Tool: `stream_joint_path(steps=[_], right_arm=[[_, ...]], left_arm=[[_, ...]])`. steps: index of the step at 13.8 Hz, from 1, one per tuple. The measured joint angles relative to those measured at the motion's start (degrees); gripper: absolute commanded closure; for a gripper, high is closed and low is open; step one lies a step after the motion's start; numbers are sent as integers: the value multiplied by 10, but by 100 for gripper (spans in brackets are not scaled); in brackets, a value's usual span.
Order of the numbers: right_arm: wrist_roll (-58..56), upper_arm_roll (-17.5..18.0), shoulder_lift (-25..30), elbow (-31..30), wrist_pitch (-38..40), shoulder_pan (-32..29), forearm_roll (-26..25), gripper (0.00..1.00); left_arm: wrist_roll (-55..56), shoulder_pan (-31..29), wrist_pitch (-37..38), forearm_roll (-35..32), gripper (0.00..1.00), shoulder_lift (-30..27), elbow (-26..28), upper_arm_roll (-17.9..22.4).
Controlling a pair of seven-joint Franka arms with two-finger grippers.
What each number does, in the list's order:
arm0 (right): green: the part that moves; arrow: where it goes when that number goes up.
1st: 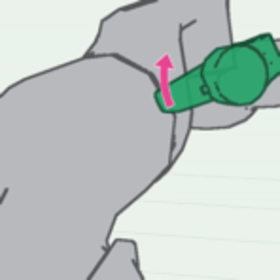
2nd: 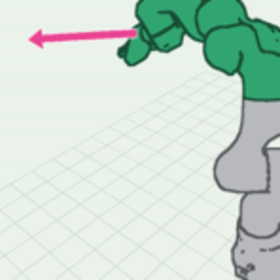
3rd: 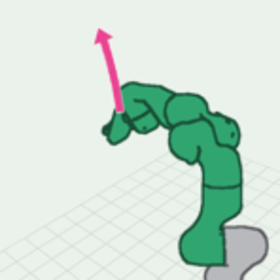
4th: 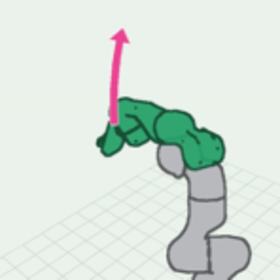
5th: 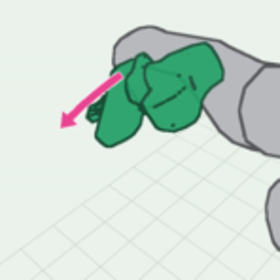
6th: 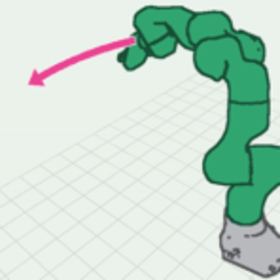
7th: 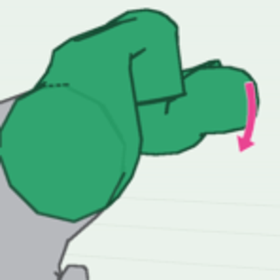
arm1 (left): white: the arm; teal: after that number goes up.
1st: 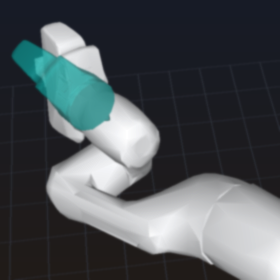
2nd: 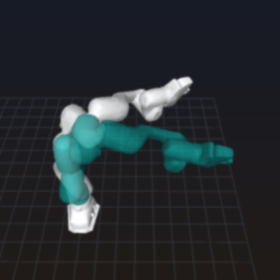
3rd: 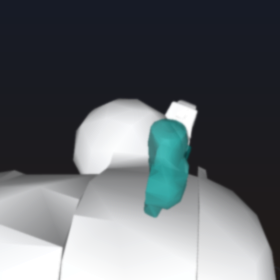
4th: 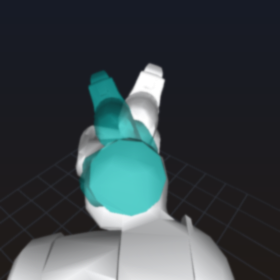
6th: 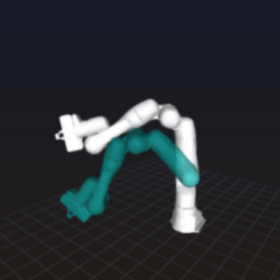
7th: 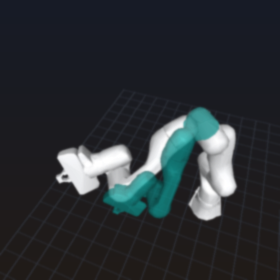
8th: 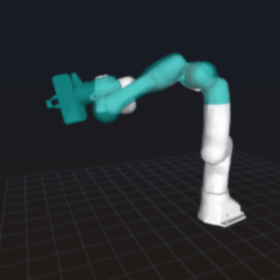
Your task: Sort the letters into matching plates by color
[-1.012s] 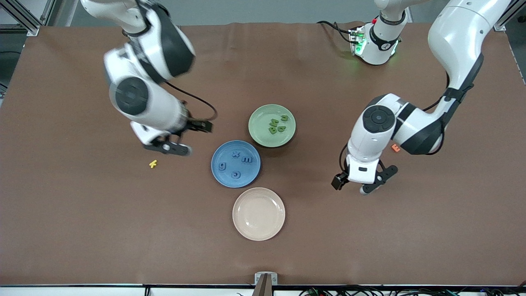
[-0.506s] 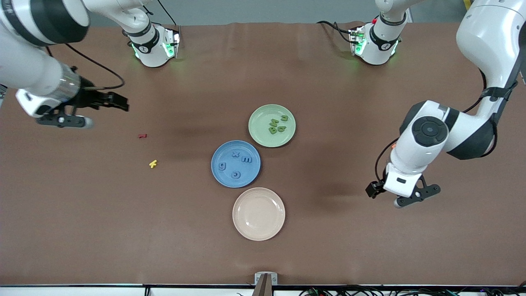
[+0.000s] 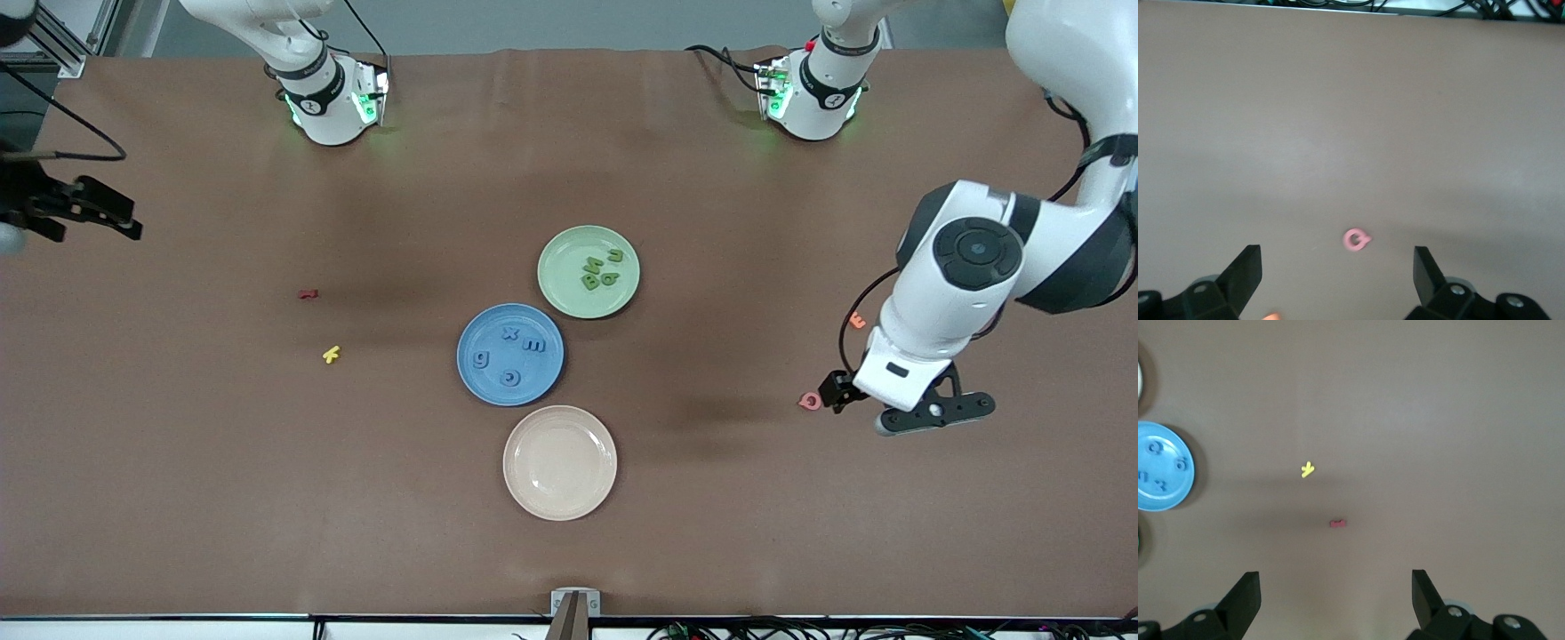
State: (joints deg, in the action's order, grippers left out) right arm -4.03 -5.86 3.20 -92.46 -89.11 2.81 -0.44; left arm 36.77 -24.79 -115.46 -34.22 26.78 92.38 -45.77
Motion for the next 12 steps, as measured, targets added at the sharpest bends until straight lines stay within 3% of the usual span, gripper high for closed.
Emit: stream_joint_path(steps=[2,3,7,9,12], right_arm=[[0,2,-6,28,4,0,0,0],[0,3,-10,37,4,0,0,0],[0,3,-17,54,4,0,0,0],[0,3,-19,56,4,0,0,0],[0,3,-21,56,5,0,0,0]], left_arm=[[-46,11,40,53,0,-30,-16,25],[-74,32,51,92,0,-49,-22,61],[-204,150,100,249,0,-141,-27,269],[-243,192,144,279,0,-178,-27,343],[-255,241,207,299,0,-224,-26,389]])
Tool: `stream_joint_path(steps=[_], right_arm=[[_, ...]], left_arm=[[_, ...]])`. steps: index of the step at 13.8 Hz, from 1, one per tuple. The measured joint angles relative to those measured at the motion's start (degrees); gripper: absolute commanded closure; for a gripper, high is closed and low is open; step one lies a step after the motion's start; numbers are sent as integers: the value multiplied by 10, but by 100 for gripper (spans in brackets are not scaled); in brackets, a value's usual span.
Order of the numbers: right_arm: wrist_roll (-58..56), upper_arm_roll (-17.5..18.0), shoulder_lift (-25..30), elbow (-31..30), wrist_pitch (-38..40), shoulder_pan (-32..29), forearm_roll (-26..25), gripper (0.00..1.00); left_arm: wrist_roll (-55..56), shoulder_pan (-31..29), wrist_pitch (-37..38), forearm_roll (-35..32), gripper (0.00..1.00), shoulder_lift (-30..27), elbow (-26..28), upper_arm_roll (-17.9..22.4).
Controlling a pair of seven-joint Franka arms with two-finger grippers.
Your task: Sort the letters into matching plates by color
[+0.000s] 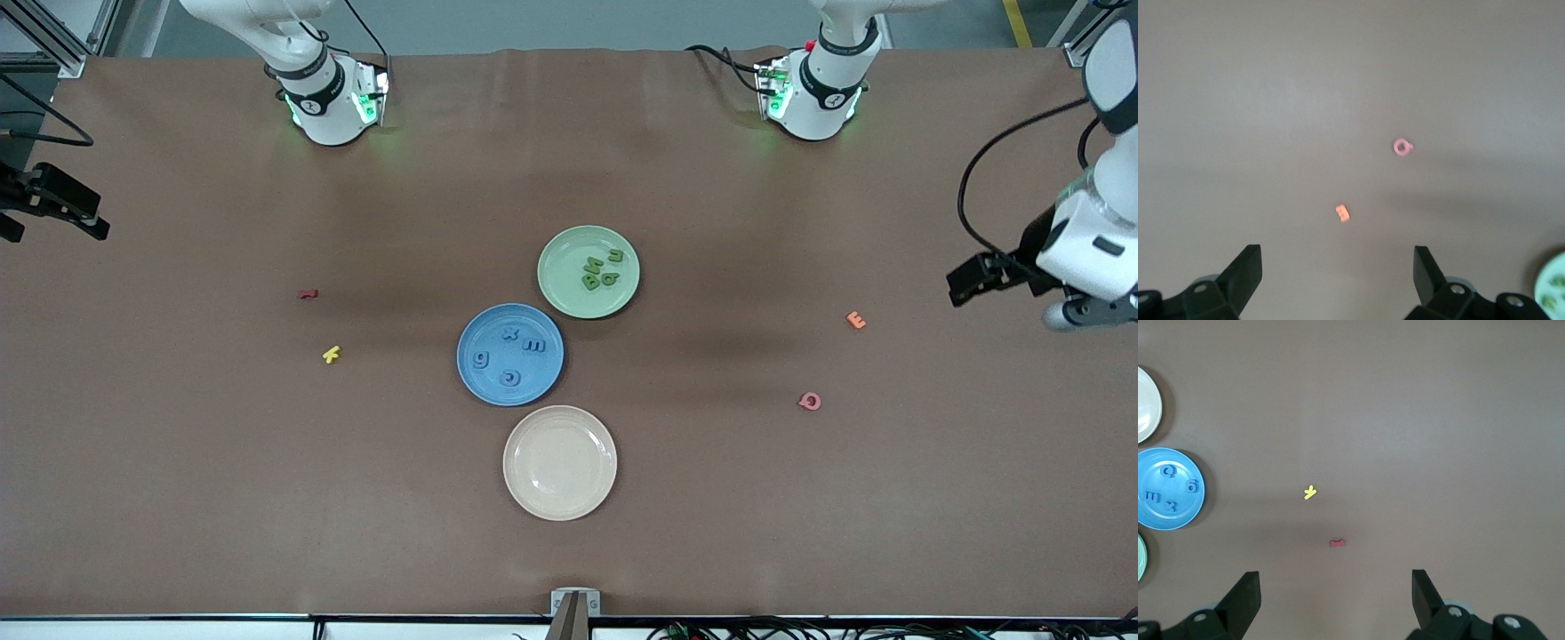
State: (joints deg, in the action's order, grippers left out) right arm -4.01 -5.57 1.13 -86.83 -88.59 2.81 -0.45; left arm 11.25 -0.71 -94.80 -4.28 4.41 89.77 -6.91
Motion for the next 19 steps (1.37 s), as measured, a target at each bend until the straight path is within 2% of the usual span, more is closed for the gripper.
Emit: stream_joint_path(steps=[4,7,13,19], right_arm=[[0,2,0,0,0,1,0,0],[0,3,-1,1,0,0,0,0],[0,4,-1,1,0,1,0,0],[0,3,-1,8,-1,0,0,0]], left_arm=[[-11,23,29,26,0,-54,31,25],[-55,11,29,36,0,-79,46,37],[-66,5,36,45,0,-113,80,36],[-66,9,36,45,0,-115,83,22]])
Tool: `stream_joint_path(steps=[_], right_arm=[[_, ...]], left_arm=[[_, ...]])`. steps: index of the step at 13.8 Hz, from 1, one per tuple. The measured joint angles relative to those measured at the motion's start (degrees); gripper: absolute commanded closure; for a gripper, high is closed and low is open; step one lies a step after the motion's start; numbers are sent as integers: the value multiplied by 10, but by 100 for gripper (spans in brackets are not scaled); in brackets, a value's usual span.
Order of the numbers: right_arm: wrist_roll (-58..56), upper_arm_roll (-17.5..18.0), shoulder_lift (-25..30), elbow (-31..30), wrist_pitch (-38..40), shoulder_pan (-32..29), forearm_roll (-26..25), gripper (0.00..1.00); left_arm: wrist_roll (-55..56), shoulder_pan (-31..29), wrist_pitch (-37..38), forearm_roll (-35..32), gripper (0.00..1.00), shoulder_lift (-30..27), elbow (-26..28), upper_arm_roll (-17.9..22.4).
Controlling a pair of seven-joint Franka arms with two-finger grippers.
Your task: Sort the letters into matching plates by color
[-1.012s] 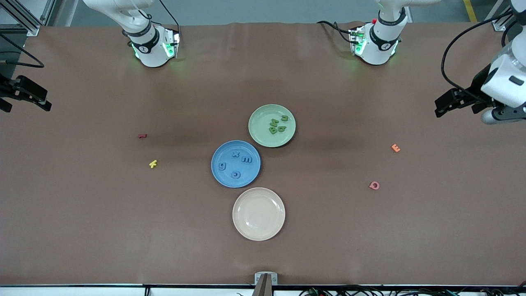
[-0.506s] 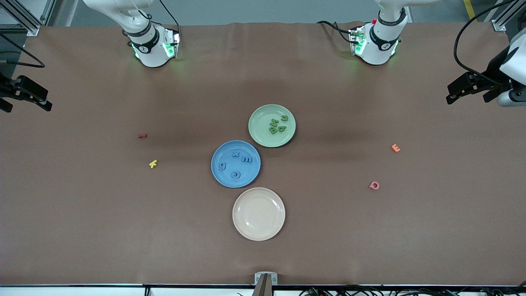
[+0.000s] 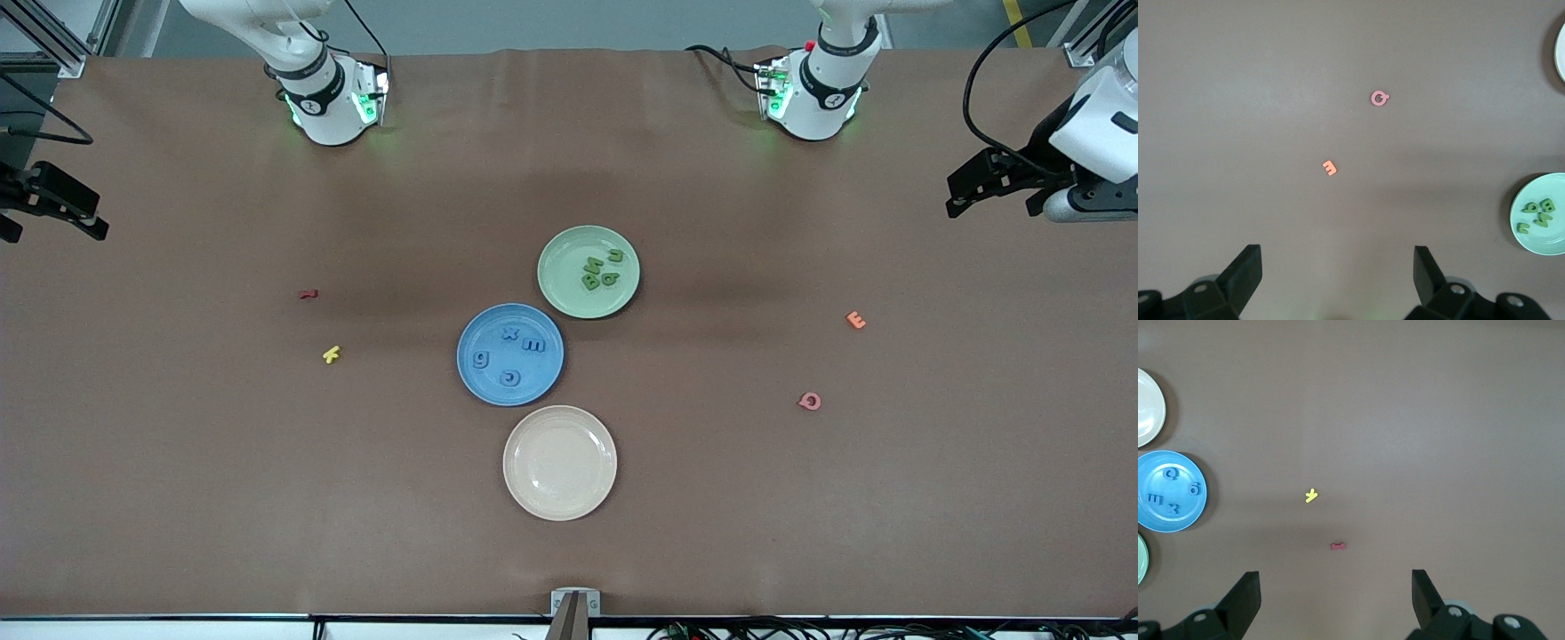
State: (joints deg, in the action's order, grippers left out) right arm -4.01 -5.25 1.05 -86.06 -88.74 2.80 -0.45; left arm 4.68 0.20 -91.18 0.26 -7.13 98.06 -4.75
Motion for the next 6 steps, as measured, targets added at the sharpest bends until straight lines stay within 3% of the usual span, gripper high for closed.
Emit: stream_joint_path(steps=[6], right_arm=[[0,0,0,0,0,0,0,0]], left_arm=[[0,0,0,0,0,0,-9,-9]])
